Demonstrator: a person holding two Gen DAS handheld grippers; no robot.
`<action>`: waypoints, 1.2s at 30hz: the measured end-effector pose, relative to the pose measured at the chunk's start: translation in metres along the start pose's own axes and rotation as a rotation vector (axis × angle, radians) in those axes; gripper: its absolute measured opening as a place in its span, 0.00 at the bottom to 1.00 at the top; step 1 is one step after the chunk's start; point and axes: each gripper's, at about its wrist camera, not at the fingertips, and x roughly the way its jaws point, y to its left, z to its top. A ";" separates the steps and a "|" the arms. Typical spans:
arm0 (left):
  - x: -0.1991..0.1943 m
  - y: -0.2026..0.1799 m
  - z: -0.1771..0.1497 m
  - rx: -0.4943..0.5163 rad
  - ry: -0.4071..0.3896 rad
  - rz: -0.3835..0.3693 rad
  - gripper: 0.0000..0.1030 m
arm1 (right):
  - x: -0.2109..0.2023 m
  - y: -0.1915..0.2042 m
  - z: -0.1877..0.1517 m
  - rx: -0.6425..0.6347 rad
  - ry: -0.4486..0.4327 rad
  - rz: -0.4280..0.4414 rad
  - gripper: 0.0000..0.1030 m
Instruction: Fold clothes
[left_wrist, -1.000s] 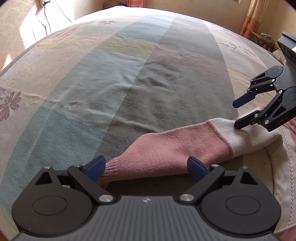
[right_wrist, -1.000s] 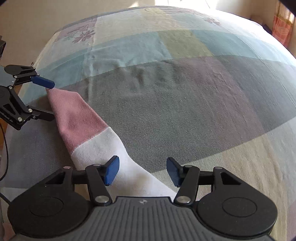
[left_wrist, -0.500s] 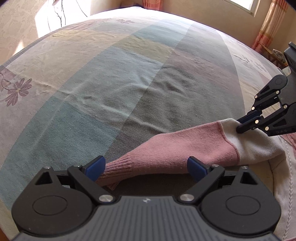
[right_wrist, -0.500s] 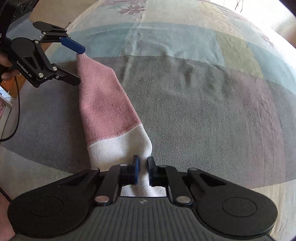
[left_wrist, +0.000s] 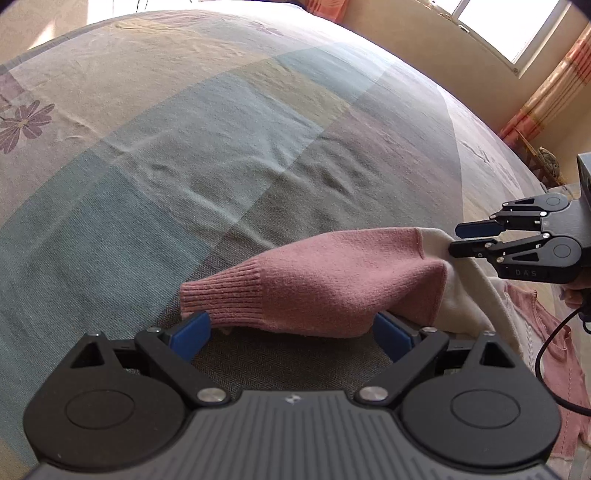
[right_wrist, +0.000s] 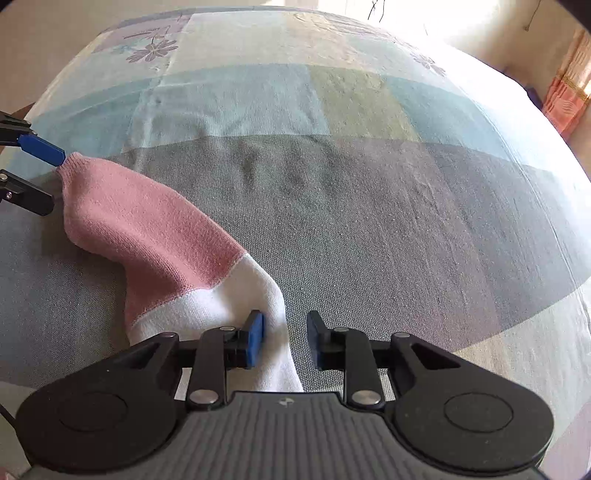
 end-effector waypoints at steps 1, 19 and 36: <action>0.000 0.002 -0.003 -0.040 0.004 -0.014 0.92 | -0.005 0.000 -0.001 0.020 -0.014 -0.006 0.31; 0.047 0.070 -0.054 -0.888 -0.209 -0.553 0.79 | -0.039 0.019 -0.072 0.442 -0.014 -0.007 0.42; 0.054 0.066 -0.032 -0.896 -0.302 -0.443 0.10 | -0.074 0.055 -0.116 0.550 0.025 -0.052 0.46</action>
